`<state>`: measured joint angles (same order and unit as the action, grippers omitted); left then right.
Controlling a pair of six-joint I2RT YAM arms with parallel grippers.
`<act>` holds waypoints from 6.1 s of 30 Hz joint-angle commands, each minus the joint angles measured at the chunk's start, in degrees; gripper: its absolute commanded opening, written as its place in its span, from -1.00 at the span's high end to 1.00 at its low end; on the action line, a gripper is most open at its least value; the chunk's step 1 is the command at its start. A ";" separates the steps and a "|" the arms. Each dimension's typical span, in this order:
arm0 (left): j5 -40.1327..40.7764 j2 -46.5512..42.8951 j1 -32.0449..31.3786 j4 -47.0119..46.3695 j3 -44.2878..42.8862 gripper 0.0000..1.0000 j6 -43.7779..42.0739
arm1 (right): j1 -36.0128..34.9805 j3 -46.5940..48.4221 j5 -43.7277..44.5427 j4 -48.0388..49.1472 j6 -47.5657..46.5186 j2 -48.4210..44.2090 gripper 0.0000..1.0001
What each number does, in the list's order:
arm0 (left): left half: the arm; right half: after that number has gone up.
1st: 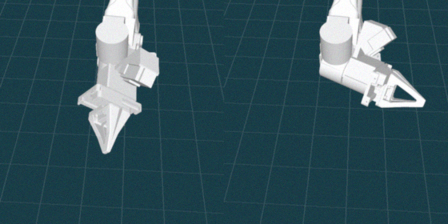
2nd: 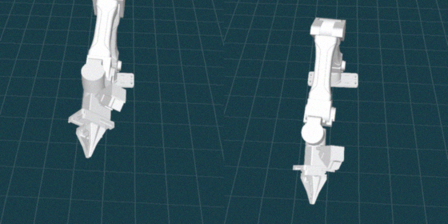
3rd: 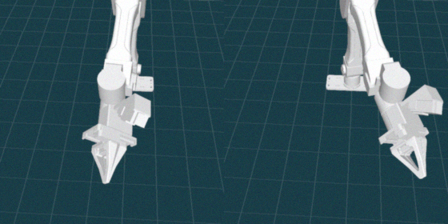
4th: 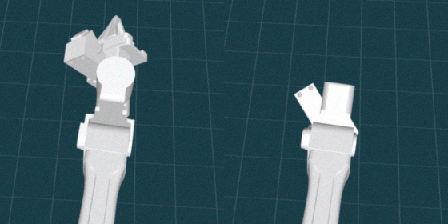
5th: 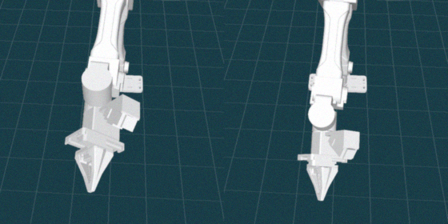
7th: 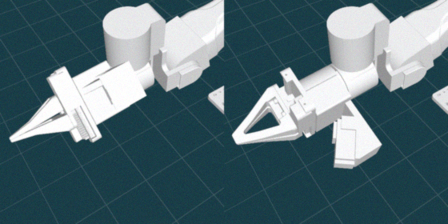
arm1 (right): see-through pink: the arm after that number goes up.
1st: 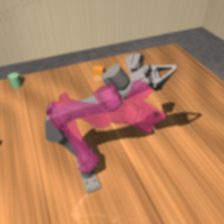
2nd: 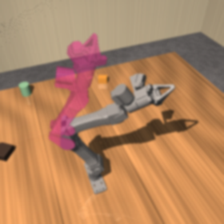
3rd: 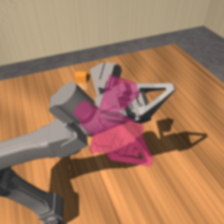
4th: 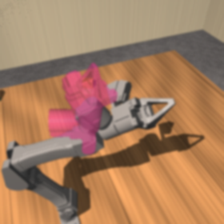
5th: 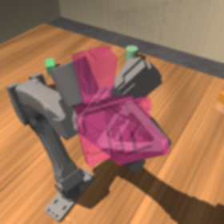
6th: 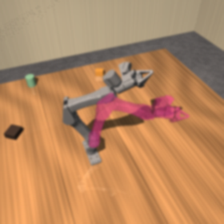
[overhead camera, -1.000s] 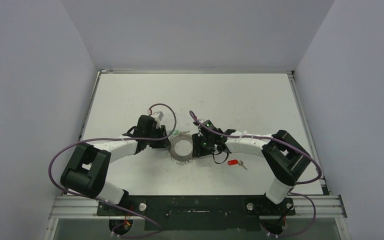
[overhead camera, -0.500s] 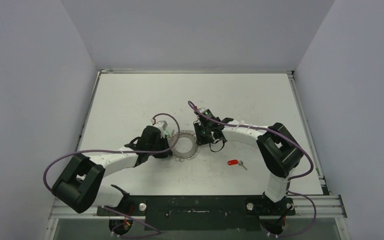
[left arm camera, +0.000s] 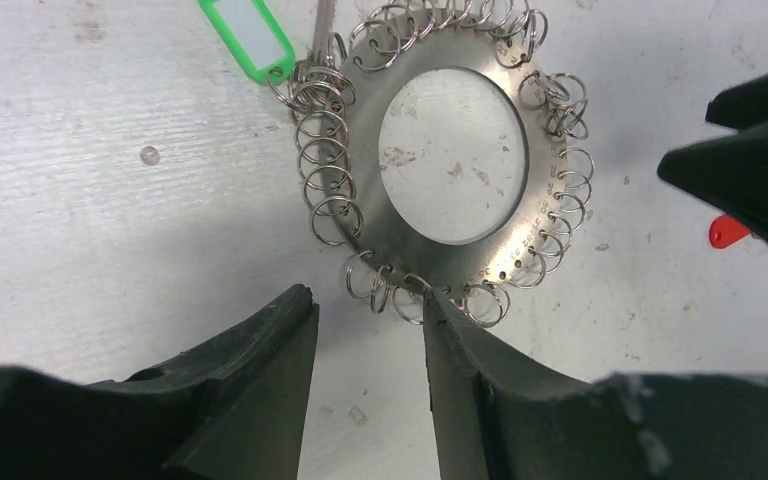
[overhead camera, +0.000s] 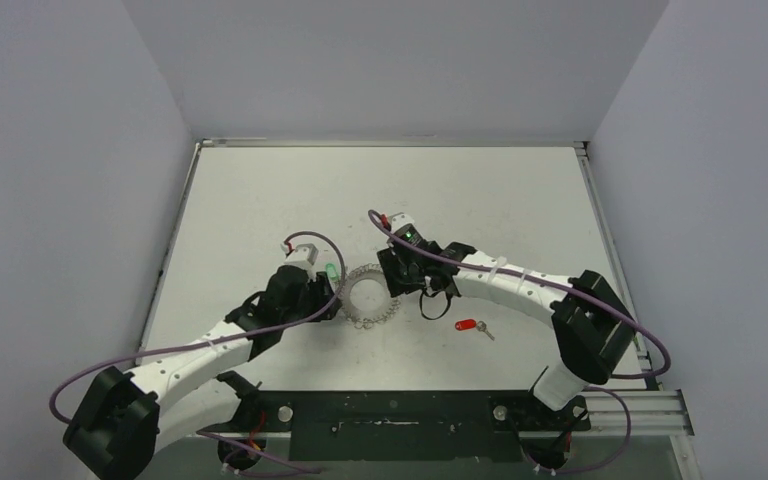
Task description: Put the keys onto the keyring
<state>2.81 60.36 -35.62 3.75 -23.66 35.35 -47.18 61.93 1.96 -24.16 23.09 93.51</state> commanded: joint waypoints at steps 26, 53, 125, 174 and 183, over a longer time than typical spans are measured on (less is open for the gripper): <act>3.61 -22.31 -0.94 -2.60 7.58 0.10 -1.07 | -7.66 1.30 -11.60 13.16 11.80 9.34 0.59; 3.34 -22.04 -0.95 -1.99 6.87 0.09 -2.65 | -8.91 -3.49 -11.98 13.53 13.38 5.53 0.60; 2.55 -23.09 -0.94 -0.58 6.43 0.08 -4.61 | -20.27 4.57 12.52 3.25 6.72 11.80 0.21; -27.01 -18.76 -8.71 -34.83 12.54 0.11 -33.35 | -10.23 -11.05 -25.38 5.07 -41.60 -29.10 1.00; -26.57 -10.79 -15.21 -47.89 13.65 0.18 -39.44 | -9.57 -16.86 -29.28 14.89 -40.01 -32.78 1.00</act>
<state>-22.90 47.79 -49.17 -33.65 -10.22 -0.62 -57.34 45.34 -24.10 -18.26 -16.49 62.04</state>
